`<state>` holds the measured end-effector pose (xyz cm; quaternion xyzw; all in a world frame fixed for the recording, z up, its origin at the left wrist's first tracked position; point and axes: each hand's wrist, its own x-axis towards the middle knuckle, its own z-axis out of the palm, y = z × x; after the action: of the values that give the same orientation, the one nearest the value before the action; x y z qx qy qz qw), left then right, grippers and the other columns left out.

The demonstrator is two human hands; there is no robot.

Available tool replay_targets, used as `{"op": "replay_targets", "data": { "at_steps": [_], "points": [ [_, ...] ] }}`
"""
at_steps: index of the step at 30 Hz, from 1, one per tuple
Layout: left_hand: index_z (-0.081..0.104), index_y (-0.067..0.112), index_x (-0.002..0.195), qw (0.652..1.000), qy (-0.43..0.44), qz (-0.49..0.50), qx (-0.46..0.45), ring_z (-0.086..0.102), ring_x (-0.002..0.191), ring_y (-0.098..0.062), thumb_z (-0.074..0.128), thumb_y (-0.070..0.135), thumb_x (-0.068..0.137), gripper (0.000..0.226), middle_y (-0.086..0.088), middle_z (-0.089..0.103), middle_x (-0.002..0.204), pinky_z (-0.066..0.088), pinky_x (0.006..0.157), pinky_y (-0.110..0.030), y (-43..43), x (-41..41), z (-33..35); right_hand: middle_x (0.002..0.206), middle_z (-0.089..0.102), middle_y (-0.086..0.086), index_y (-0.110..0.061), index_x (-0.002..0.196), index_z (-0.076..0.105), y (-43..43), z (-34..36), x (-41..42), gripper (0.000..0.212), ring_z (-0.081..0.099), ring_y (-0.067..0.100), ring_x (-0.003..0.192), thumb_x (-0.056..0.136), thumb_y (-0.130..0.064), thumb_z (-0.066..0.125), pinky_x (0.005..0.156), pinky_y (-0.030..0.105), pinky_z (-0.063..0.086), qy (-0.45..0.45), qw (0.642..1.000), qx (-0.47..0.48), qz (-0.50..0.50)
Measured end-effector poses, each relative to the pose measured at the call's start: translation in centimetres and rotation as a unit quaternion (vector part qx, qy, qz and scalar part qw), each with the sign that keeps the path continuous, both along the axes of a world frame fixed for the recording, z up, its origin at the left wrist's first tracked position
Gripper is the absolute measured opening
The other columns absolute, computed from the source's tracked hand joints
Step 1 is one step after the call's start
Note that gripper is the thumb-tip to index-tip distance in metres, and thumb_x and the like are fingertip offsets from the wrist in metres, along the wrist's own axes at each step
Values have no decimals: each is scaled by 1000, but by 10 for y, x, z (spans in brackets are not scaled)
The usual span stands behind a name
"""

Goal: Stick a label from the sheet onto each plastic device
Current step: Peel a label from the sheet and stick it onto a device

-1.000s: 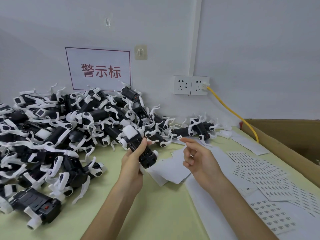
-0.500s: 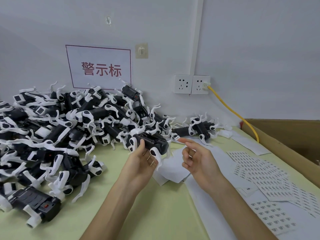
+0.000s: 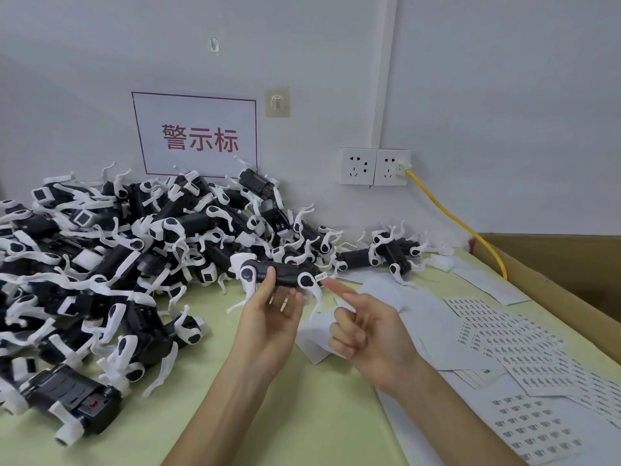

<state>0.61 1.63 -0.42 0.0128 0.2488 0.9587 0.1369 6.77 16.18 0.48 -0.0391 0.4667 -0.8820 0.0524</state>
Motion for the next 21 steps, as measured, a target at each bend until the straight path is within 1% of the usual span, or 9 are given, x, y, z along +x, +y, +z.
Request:
{"op": "replay_targets", "data": {
  "at_steps": [2,4,7,10,12,14,17,19,21],
  "points": [
    [75,12,71,1000,17,-4,16,65,62,-13,74,22,80,13,-1,65,72,61,67,-25,1,2,0,43,23,-2,-22,109,78,-9,-4,2,40,12,14,46,73,-22,62,44,24,19,-8,1000,10,28],
    [73,12,76,999,39,-13,14,68,74,-16,71,25,84,16,-2,65,77,61,73,-29,3,4,-1,44,22,-3,-25,114,77,-15,-8,3,42,13,13,45,75,-22,61,43,23,21,-15,999,21,47],
    [76,11,78,997,69,-40,-2,72,83,-20,67,32,90,25,-3,68,81,62,75,-32,6,8,-3,48,22,-2,-29,121,73,-20,-12,4,44,15,12,45,80,-22,58,43,22,23,-26,998,30,58],
    [73,10,83,995,66,-75,-25,73,91,-19,66,39,88,30,-4,71,87,59,79,-33,8,13,-3,50,23,-2,-31,124,71,-22,-14,5,45,16,11,47,83,-20,55,42,22,23,-31,998,11,60],
    [66,12,82,993,69,-88,-32,72,99,-19,65,40,89,28,-1,71,88,54,87,-34,8,15,-3,51,23,-2,-32,125,70,-21,-14,5,45,15,12,48,84,-20,54,43,22,22,-31,998,-13,59],
    [65,17,78,991,75,-107,-37,70,104,-18,67,38,88,23,1,70,91,53,90,-35,6,17,-1,52,23,-1,-32,124,70,-21,-14,5,44,15,12,48,85,-20,54,43,23,22,-31,997,-38,59],
    [61,21,81,988,59,-133,-59,64,112,-20,74,35,80,19,-3,65,105,59,81,-35,6,20,0,54,24,-1,-32,126,70,-22,-14,5,44,14,13,50,86,-20,53,44,23,21,-28,995,-61,71],
    [59,21,85,987,55,-139,-63,65,110,-19,77,34,74,25,-2,66,105,61,75,-33,6,21,0,54,24,-1,-32,127,69,-23,-14,6,44,15,13,50,87,-20,52,44,23,21,-28,994,-71,77],
    [57,22,90,987,60,-136,-66,68,107,-16,78,34,72,29,1,67,104,61,75,-32,6,20,-1,55,24,0,-32,127,69,-23,-14,6,44,15,13,50,88,-20,52,44,24,20,-31,993,-81,80]
  ]
}}
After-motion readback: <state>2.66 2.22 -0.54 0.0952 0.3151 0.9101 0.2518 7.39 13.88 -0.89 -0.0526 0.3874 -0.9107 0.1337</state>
